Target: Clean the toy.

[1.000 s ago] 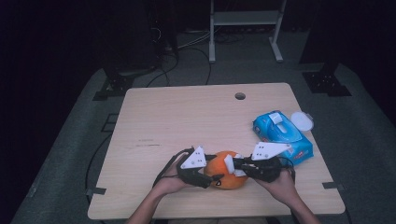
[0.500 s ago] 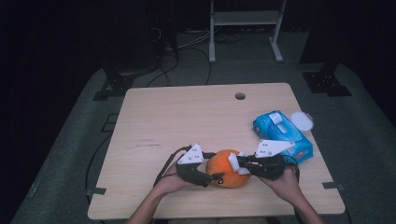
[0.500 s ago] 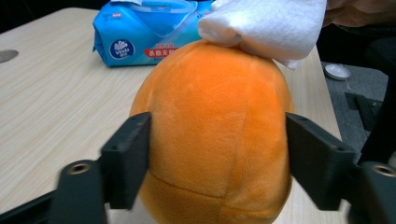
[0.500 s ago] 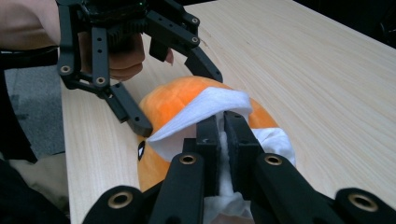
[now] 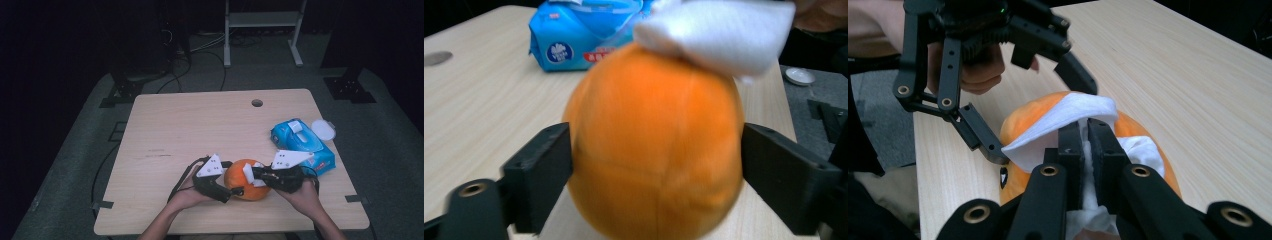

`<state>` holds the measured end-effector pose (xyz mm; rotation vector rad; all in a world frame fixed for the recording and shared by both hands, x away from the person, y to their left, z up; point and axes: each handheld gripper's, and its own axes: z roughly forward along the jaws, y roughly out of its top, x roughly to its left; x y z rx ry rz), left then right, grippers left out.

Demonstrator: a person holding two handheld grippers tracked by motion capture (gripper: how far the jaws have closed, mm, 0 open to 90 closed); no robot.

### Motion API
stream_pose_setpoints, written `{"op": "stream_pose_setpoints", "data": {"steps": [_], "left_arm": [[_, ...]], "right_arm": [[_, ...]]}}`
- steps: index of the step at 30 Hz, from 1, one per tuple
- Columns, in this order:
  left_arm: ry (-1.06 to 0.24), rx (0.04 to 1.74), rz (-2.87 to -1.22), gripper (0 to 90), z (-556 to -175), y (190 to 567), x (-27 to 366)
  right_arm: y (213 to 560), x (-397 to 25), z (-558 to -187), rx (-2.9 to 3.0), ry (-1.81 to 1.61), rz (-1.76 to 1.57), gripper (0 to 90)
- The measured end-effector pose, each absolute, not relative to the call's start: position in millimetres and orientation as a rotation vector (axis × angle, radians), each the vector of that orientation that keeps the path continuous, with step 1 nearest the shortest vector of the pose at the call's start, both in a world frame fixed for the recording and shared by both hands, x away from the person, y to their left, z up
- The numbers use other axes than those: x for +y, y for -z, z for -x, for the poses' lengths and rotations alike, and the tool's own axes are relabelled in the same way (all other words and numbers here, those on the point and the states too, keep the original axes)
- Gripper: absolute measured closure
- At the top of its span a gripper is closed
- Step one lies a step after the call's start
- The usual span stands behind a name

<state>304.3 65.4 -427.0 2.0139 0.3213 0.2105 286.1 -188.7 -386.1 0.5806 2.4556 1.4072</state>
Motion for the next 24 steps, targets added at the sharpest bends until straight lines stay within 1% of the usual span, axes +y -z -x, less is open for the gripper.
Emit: {"op": "stream_pose_setpoints", "data": {"steps": [2,3,6,11,14,17,22,23,24], "left_arm": [[-0.214,0.314,-2.008,25.6,-302.3,426.3,64.1],[-0.225,0.308,-2.016,28.1,-301.3,425.0,63.1],[-0.263,0.285,-2.024,31.9,-297.3,422.2,60.8],[-0.360,0.163,-2.074,32.5,-282.4,415.7,49.2],[-0.399,0.122,-2.099,32.6,-277.9,416.9,46.6],[-0.376,0.128,-2.096,33.3,-281.7,419.4,52.4],[-0.322,0.178,-2.090,33.2,-289.5,424.8,63.6],[-0.300,0.196,-2.079,32.6,-290.7,425.6,64.4],[-0.288,0.204,-2.070,30.0,-291.0,425.6,63.8]], "right_arm": [[385.1,-191.9,-287.5,2.453,-1.412,-0.598,84.4],[384.6,-192.0,-287.1,2.453,-1.411,-0.599,84.3],[380.9,-189.0,-283.2,2.445,-1.398,-0.585,84.3],[376.1,-171.1,-272.3,2.454,-1.405,-0.501,84.3],[376.8,-159.7,-267.6,2.468,-1.381,-0.451,84.4],[376.7,-164.3,-270.9,2.461,-1.389,-0.475,84.5],[380.7,-190.5,-283.3,2.429,-1.392,-0.592,84.4],[382.9,-195.8,-285.5,2.428,-1.403,-0.618,84.4],[385.2,-199.7,-286.9,2.427,-1.425,-0.641,84.4]]}}
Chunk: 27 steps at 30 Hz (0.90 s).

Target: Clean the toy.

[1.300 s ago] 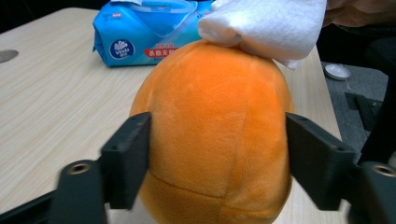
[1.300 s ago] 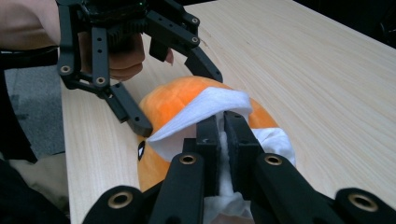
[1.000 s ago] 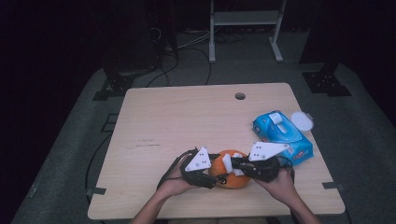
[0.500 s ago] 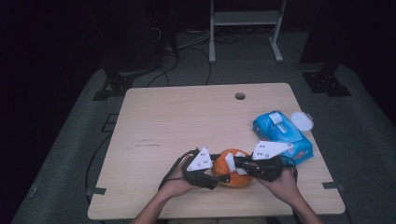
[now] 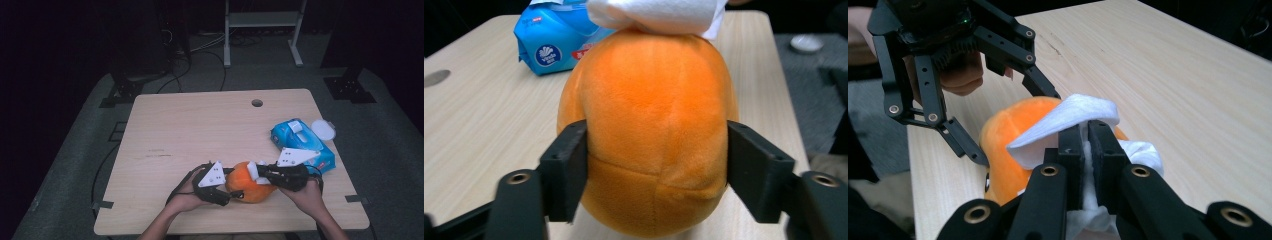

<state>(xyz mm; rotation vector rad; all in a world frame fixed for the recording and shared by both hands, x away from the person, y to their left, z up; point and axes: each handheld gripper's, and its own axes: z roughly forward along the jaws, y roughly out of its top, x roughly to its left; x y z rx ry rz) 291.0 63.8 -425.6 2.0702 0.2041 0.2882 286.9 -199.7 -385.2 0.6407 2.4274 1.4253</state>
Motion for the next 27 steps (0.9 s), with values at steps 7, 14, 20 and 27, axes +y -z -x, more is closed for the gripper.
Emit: {"op": "stream_pose_setpoints", "data": {"steps": [7,14,20,27], "left_arm": [[-0.287,0.221,-2.034,17.2,-288.8,418.0,56.0],[-0.260,0.247,-2.062,28.5,-298.2,426.2,72.3],[-0.229,0.253,-2.061,24.8,-300.3,425.6,77.4],[-0.262,0.213,-2.030,18.8,-294.3,417.3,65.1]], "right_arm": [[385.4,-181.5,-279.0,2.440,-1.412,-0.579,84.4],[388.4,-179.0,-281.6,2.473,-1.394,-0.565,84.3],[394.5,-195.7,-283.1,2.473,-1.413,-0.627,84.3],[392.2,-176.9,-274.2,2.482,-1.391,-0.540,84.3]]}}
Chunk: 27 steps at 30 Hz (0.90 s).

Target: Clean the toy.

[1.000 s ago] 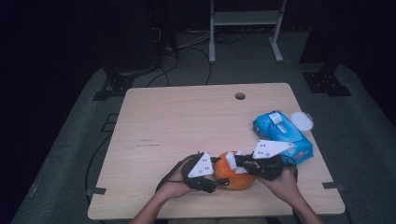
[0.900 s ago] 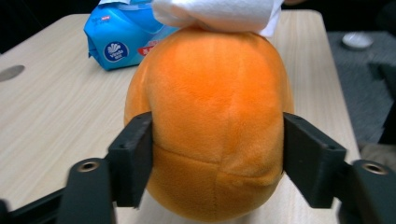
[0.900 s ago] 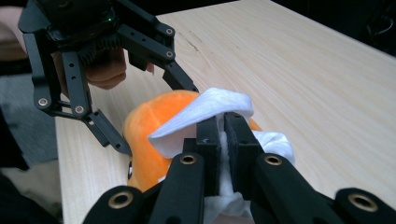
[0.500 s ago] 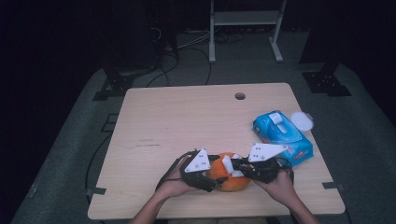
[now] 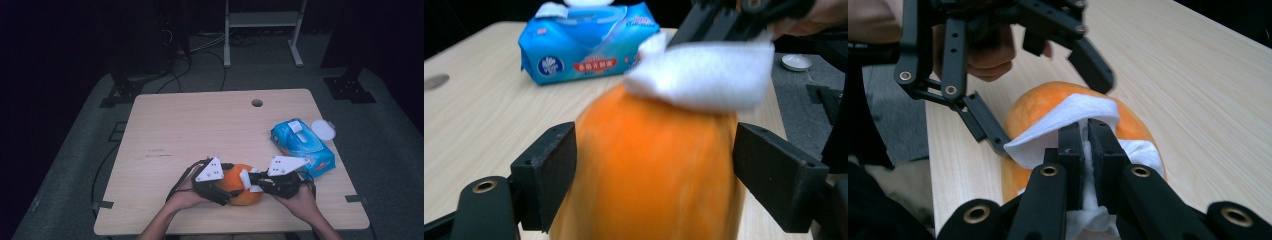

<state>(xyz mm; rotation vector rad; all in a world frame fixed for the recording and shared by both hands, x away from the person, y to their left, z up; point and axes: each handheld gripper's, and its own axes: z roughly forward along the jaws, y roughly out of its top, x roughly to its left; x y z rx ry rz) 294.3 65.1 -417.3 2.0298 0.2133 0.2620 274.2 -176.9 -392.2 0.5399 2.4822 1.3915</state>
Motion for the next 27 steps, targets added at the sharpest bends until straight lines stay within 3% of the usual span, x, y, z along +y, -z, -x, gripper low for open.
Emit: {"op": "stream_pose_setpoints", "data": {"steps": [6,12,17,22,27], "left_arm": [[-0.264,0.262,-2.069,30.4,-298.5,420.1,68.4],[-0.225,0.325,-2.070,30.8,-304.5,422.1,77.5],[-0.223,0.268,-2.021,23.0,-301.5,418.3,74.9],[-0.223,0.268,-2.052,32.6,-302.0,420.3,76.1],[-0.212,0.286,-2.057,33.9,-303.3,422.0,78.8]], "right_arm": [[392.5,-182.4,-278.4,2.483,-1.388,-0.558,84.3],[397.3,-198.1,-283.1,2.481,-1.394,-0.631,84.3],[398.8,-195.0,-280.6,2.489,-1.423,-0.613,84.3],[398.2,-190.3,-280.4,2.494,-1.427,-0.582,84.3],[402.1,-196.9,-288.0,2.484,-1.434,-0.632,84.3]]}}
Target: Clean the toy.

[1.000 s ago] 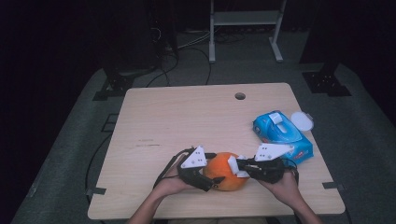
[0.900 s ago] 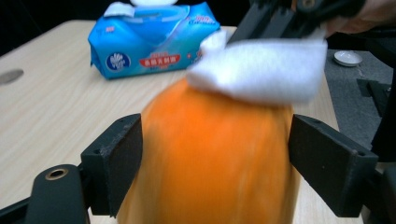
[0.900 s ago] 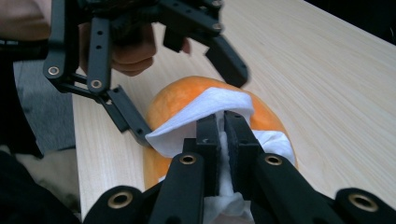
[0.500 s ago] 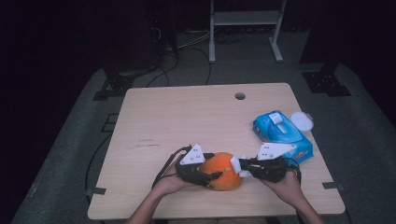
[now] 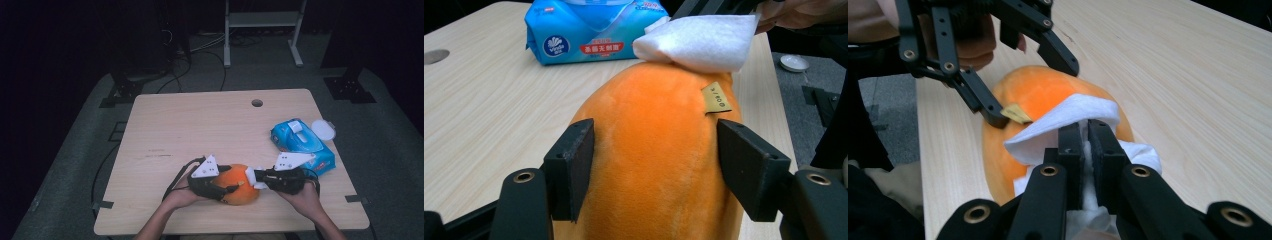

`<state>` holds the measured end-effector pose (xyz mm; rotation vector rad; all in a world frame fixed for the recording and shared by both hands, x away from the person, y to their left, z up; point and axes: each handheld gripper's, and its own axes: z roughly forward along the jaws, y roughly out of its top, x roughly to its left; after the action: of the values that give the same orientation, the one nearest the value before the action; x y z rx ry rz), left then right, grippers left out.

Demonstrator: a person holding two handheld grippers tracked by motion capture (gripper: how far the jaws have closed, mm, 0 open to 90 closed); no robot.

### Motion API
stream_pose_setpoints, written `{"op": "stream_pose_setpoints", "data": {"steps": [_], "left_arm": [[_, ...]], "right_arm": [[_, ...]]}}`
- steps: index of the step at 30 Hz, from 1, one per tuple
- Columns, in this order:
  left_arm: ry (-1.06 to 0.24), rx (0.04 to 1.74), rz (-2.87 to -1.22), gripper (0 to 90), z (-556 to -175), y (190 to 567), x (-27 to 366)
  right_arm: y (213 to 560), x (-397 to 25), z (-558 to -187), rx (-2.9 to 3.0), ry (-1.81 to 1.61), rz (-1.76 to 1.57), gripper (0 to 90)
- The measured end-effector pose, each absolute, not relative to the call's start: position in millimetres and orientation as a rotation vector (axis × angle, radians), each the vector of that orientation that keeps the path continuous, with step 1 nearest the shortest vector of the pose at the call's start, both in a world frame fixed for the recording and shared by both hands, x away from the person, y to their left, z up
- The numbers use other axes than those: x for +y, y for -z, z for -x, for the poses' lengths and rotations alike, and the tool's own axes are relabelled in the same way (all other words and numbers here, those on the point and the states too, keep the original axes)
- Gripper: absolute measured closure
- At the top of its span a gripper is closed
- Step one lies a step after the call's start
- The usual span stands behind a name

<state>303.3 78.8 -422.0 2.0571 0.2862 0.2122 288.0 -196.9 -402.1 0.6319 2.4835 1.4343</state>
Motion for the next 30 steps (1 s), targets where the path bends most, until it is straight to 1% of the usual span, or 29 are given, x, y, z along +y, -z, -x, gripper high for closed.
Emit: {"op": "stream_pose_setpoints", "data": {"steps": [3,7,10,11,14,18,25,30], "left_arm": [[-0.196,0.317,-2.045,33.5,-306.0,423.5,82.0],[-0.199,0.311,-2.048,33.6,-305.2,423.5,80.4],[-0.199,0.262,-2.057,34.3,-301.9,423.4,77.9],[-0.180,0.234,-2.055,34.3,-300.0,423.9,77.2],[-0.166,0.202,-2.070,31.7,-297.6,423.0,77.1],[-0.172,0.240,-2.068,33.2,-300.1,423.0,78.4],[-0.180,0.337,-2.051,33.2,-307.2,423.1,82.9],[-0.181,0.324,-2.051,32.6,-304.3,423.5,78.4]], "right_arm": [[403.4,-201.4,-289.2,2.485,-1.422,-0.653,84.3],[403.4,-201.0,-287.5,2.487,-1.425,-0.652,84.3],[402.4,-198.2,-288.2,2.483,-1.427,-0.646,84.3],[402.5,-197.1,-289.2,2.479,-1.431,-0.648,84.3],[403.4,-194.7,-292.7,2.482,-1.438,-0.652,84.3],[404.3,-195.6,-293.3,2.483,-1.440,-0.658,84.3],[407.9,-204.7,-292.4,2.486,-1.425,-0.690,84.3],[407.5,-205.1,-292.1,2.486,-1.411,-0.693,84.2]]}}
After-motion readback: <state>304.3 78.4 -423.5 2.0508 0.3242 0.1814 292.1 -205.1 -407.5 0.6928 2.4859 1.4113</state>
